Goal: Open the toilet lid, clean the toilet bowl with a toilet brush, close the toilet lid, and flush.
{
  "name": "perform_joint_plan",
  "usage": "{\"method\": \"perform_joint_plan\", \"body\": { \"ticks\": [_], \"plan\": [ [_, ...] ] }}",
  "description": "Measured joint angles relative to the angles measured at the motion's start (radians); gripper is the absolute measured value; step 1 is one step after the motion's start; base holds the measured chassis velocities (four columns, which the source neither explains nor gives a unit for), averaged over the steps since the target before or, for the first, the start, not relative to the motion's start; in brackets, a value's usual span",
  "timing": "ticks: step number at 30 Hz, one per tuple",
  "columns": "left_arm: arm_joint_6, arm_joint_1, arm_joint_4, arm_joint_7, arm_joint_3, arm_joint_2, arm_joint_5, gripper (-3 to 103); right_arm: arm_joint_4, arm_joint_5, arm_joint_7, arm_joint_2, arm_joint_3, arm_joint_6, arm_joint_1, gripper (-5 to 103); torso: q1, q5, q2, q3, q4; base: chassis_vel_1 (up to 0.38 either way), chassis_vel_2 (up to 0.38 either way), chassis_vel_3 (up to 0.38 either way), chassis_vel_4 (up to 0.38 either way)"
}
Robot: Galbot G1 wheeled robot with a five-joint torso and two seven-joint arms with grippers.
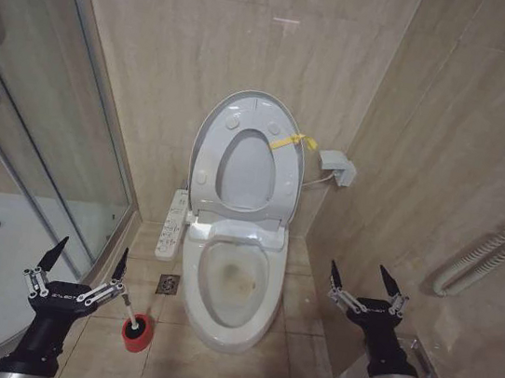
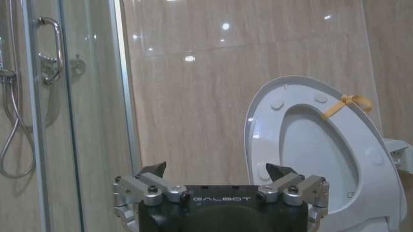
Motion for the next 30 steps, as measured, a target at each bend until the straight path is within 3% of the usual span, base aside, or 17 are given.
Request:
{"method": "perform_joint_plan", "body": {
  "ticks": [30],
  "plan": [
    [0.0, 0.0, 0.0, 0.0, 0.0, 0.0, 0.0, 100, 0.0, 0.0, 0.0, 0.0, 0.0, 0.0, 0.0, 100, 0.0, 0.0, 0.0, 0.0, 0.0, 0.0, 0.0, 0.0, 0.0]
  ]
}}
